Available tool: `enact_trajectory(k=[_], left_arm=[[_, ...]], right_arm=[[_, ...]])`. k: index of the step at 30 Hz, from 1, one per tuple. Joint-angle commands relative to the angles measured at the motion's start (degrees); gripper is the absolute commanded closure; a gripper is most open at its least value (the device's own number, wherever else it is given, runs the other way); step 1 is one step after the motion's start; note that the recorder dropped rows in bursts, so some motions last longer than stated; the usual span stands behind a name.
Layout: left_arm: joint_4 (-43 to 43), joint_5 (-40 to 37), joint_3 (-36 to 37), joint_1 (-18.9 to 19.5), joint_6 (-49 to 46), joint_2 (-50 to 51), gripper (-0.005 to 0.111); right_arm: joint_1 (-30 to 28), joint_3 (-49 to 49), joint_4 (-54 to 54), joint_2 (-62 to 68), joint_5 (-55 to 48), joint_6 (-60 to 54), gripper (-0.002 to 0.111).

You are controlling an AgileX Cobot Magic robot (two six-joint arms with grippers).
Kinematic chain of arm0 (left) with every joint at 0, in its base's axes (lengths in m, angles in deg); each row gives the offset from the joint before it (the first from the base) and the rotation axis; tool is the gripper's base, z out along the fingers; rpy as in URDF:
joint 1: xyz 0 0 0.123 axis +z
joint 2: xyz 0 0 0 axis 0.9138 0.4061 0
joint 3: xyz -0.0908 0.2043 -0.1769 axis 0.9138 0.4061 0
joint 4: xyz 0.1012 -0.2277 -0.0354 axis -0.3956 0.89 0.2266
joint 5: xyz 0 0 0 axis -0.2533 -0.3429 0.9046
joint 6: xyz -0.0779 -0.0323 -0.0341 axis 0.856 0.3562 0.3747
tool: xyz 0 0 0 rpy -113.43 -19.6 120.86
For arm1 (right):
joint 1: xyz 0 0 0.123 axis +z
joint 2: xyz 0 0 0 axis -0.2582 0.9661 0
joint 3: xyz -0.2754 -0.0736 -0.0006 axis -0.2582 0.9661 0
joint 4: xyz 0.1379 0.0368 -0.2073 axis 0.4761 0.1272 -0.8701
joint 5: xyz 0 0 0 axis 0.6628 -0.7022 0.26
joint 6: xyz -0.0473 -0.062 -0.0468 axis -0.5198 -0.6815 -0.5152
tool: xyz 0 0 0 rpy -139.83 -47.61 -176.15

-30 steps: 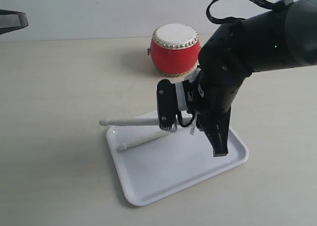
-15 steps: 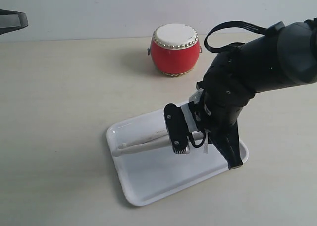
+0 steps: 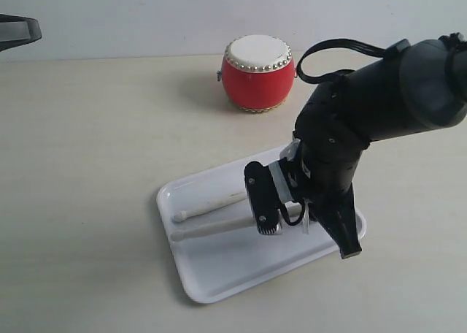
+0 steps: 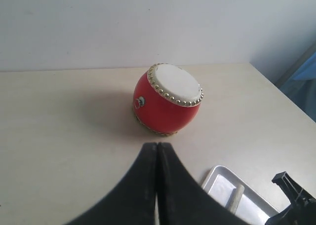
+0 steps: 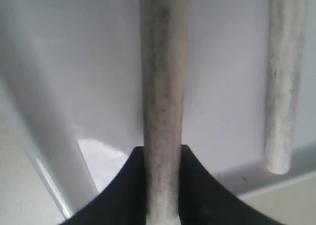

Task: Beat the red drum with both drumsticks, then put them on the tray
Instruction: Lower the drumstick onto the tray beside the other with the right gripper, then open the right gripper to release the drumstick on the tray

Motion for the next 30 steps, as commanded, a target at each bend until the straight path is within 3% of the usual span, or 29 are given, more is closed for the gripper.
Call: enact_trajectory(k=[1,4,15,30], left_arm=[[0.29,-0.2,0.08,-0.12,0.57,-0.58,0.107],[0.29,-0.41,0.08,-0.12,0.57,-0.58,0.107],[0.29,-0.41,0.08,-0.12,0.57,-0.58,0.107],[-1.42,-0.17,0.08,-0.12,1.3,-0.58,0.107]], right_arm=[[0.2,0.33,0.42,1.72,-0.08,0.04,0.107],[0.2,0.33,0.42,1.72,0.9,0.34,0.102],[0.2,0.33,-0.52,0.6,4.47,2.77,0.062],[0.2,0.33,-1.52,-12.6,12.5,19.67,0.061]])
